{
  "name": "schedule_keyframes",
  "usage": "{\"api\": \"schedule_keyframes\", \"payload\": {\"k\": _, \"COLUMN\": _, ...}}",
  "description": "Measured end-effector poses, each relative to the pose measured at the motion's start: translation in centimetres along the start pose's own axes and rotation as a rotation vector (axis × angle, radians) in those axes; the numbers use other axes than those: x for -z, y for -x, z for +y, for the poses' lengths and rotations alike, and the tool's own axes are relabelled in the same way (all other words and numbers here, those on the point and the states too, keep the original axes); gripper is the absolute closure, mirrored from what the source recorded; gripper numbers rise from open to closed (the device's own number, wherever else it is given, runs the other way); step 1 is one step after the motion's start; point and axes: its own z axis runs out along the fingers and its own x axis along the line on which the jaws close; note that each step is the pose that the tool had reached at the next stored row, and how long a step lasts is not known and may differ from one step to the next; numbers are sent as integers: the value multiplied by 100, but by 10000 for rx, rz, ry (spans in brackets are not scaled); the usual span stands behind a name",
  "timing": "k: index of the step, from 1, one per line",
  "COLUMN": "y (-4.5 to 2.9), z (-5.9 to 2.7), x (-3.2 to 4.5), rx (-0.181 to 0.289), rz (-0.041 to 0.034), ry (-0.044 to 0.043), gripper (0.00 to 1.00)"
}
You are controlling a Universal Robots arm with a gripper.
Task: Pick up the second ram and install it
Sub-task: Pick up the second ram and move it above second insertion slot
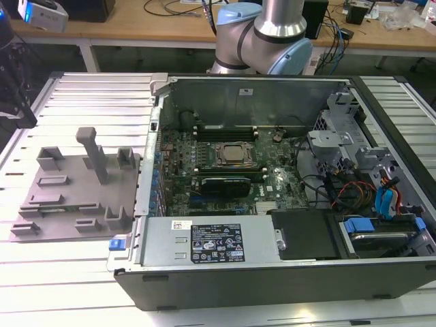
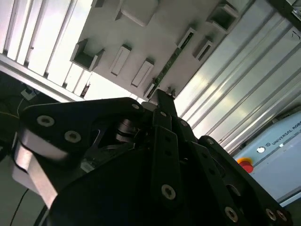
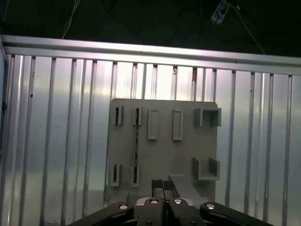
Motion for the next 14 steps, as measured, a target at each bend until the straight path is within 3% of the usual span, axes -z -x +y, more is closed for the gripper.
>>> {"api": "schedule_keyframes", "payload": {"k": 14, "y": 0, "z": 0, "x": 0, "rx": 1360, "rz": 49, "ry": 33, "gripper": 92}}
